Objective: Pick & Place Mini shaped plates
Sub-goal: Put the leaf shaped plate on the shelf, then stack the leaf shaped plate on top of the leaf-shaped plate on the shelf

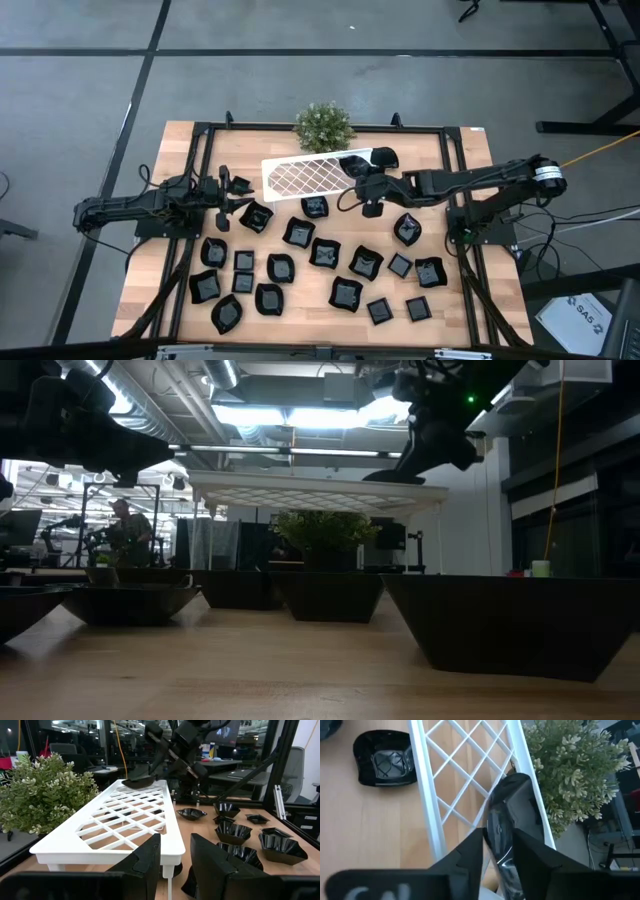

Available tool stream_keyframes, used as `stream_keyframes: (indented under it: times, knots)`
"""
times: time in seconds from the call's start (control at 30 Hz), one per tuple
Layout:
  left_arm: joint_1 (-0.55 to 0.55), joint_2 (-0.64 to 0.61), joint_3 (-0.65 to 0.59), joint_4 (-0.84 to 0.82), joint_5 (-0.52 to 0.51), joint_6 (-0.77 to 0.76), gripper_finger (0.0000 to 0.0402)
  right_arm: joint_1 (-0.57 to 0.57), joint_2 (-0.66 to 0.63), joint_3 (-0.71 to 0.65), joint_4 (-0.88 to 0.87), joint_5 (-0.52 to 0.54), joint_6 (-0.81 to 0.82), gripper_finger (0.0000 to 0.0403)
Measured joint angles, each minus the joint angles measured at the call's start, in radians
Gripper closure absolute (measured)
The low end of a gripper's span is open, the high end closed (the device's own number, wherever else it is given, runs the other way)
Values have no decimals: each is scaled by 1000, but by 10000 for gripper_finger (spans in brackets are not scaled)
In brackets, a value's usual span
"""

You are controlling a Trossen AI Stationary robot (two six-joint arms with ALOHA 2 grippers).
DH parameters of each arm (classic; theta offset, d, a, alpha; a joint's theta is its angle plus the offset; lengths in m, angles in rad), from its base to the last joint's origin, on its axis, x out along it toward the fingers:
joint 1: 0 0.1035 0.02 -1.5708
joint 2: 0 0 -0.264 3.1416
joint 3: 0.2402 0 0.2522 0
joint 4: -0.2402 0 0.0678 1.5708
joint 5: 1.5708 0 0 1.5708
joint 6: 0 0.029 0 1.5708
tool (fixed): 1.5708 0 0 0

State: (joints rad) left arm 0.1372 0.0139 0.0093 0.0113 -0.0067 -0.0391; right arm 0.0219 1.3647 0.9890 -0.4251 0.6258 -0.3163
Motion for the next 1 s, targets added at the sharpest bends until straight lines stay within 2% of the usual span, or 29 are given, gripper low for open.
stream_keyframes:
  times: [0.2, 0.37, 0.5, 0.73, 1.0]
  knots:
    - [0, 0, 0, 0, 0, 0, 302, 0, 0, 0, 2, 1, 82, 247]
    - [0, 0, 0, 0, 0, 0, 302, 0, 0, 0, 3, 1, 121, 224]
    - [0, 0, 0, 0, 0, 0, 302, 0, 0, 16, -3, -15, 122, 221]
    - [0, 0, 0, 0, 0, 0, 302, 5, -1, 64, -45, -131, 117, 220]
    - [0, 0, 0, 0, 0, 0, 302, 93, -27, 132, -260, -132, 303, 220]
